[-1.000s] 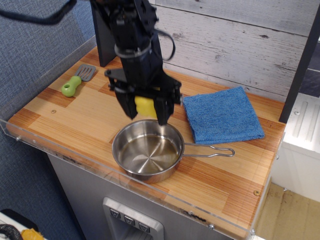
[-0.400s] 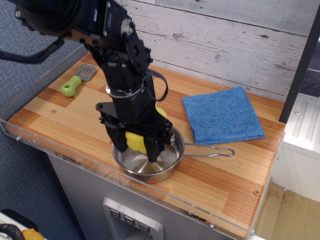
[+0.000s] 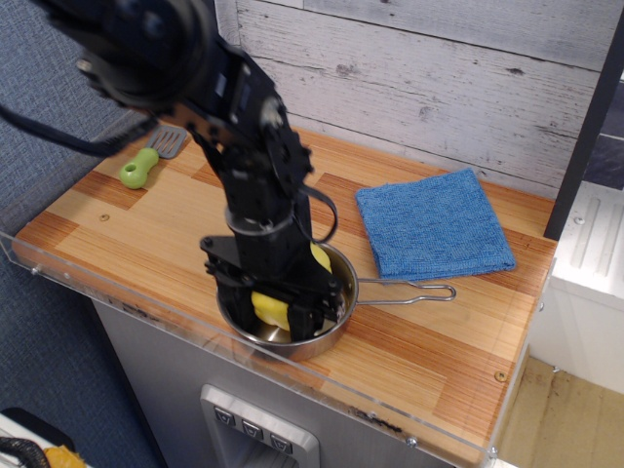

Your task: Place the yellow pepper in the metal pot.

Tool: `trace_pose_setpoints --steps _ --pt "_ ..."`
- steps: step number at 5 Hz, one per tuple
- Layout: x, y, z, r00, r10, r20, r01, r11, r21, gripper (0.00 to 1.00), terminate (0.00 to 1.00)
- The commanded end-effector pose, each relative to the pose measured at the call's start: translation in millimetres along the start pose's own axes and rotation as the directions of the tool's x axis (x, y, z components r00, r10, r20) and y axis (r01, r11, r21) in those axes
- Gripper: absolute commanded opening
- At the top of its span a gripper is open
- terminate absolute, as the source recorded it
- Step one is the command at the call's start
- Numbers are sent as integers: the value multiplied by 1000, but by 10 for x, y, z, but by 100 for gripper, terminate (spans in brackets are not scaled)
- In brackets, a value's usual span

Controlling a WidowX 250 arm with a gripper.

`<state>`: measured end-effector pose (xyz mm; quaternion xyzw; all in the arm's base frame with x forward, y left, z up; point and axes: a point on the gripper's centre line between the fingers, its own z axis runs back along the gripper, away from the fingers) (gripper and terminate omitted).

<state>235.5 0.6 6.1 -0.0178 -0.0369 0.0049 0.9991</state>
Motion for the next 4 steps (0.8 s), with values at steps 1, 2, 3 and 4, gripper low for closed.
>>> trace_pose_setpoints --steps 1,2,3,4 --pt "51 23 -202 999 7 -41 -7 1000 -9 100 0" --pt "69 -13 -33 1000 17 -1 -17 1000 -14 100 0" --pt "70 -18 358 996 34 80 -31 999 -34 100 0" --pt "70 4 663 988 63 144 -57 997 -47 100 0"
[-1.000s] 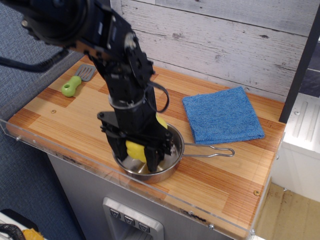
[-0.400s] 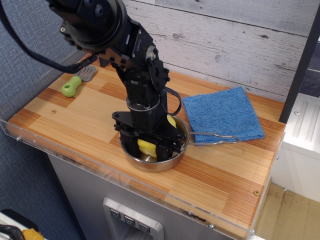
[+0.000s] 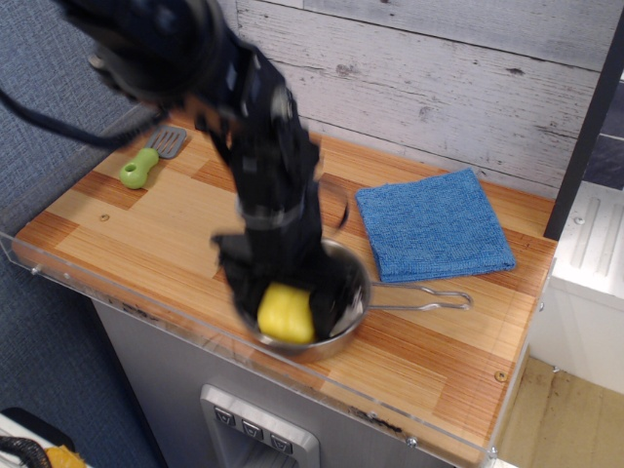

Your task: Place the yellow pepper in the metal pot.

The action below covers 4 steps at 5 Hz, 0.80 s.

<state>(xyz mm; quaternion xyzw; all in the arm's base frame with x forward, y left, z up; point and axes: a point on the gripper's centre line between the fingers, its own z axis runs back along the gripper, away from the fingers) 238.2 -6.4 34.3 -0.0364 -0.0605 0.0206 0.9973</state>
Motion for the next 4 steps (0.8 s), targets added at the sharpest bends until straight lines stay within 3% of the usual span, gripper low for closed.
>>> trace_pose_setpoints --steps 1,2,3,4 --pt "102 114 623 986 67 153 -65 998 -19 100 0" --pt "210 232 702 978 121 171 -119 993 -26 100 0" --pt "384 468 645 958 232 168 -240 970 28 100 0" --pt "590 777 541 948 287 138 -293 956 27 100 0"
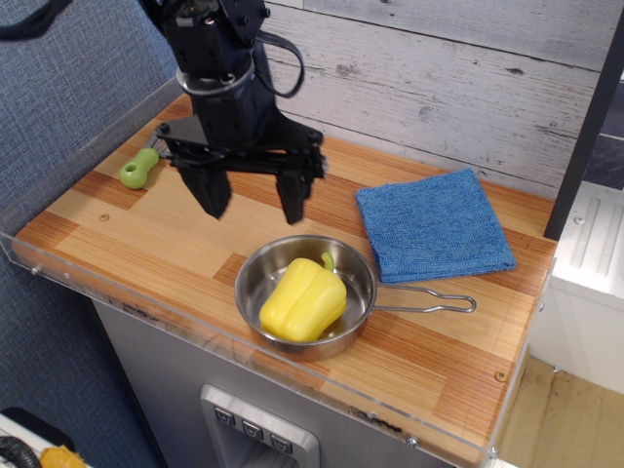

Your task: Place the yellow pepper in the metal pot.

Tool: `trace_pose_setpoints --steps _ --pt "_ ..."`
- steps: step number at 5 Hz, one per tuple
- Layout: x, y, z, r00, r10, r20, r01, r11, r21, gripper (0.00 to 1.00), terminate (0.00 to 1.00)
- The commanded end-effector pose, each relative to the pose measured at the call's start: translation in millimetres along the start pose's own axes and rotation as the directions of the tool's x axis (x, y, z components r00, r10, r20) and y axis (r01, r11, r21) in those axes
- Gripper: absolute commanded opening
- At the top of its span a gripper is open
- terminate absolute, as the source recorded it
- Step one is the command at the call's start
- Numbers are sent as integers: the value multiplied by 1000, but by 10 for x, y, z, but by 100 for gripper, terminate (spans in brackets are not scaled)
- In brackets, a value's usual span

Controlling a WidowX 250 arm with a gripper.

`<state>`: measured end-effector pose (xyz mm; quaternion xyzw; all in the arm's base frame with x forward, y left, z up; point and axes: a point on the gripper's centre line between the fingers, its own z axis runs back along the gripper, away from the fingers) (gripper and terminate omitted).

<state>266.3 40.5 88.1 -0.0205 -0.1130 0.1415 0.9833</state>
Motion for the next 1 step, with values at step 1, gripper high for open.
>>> trace_pose_setpoints --steps 1 --pt "501 456 -191 999 46 -16 -45 998 34 100 100"
